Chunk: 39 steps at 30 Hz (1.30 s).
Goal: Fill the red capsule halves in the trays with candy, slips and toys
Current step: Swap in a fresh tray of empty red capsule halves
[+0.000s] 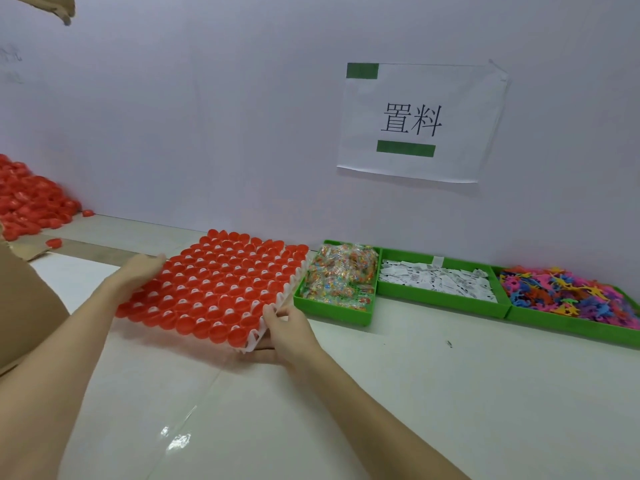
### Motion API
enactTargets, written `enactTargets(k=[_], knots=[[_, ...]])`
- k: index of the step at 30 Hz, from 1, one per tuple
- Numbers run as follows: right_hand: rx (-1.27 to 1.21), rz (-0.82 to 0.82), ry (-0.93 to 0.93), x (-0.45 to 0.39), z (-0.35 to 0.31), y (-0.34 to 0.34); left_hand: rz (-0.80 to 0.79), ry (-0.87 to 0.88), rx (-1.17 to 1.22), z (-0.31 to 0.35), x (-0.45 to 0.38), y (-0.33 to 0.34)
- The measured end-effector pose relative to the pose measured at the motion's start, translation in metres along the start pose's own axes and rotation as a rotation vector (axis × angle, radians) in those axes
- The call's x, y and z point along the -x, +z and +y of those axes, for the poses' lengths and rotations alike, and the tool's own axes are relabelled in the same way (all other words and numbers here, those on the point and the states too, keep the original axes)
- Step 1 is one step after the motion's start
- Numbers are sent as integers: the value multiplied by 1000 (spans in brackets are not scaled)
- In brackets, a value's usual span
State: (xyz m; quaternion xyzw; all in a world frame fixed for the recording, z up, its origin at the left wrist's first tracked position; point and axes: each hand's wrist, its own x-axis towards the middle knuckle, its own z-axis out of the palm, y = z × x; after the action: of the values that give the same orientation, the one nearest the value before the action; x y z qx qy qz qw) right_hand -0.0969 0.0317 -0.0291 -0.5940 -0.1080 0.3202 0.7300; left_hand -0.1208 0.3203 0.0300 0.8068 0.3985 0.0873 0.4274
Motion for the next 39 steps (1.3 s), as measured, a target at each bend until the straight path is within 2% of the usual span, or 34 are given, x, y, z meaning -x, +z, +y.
enactTargets(k=[5, 9, 14, 24, 31, 39], knots=[[215, 101, -130, -1, -11, 6, 82, 34, 44, 0, -4, -10], [175, 96, -141, 9, -27, 5, 135, 86, 61, 16, 7, -21], [81, 47, -118, 54, -56, -39, 81, 85, 59, 59, 48, -6], [166, 147, -106, 194, -90, -200, -198, 158, 158, 126, 172, 117], [233, 197, -56, 285, -89, -294, -521, 169, 315, 147, 256, 193], [218, 208, 39, 340, -65, -351, -638, 107, 337, 140, 317, 237]])
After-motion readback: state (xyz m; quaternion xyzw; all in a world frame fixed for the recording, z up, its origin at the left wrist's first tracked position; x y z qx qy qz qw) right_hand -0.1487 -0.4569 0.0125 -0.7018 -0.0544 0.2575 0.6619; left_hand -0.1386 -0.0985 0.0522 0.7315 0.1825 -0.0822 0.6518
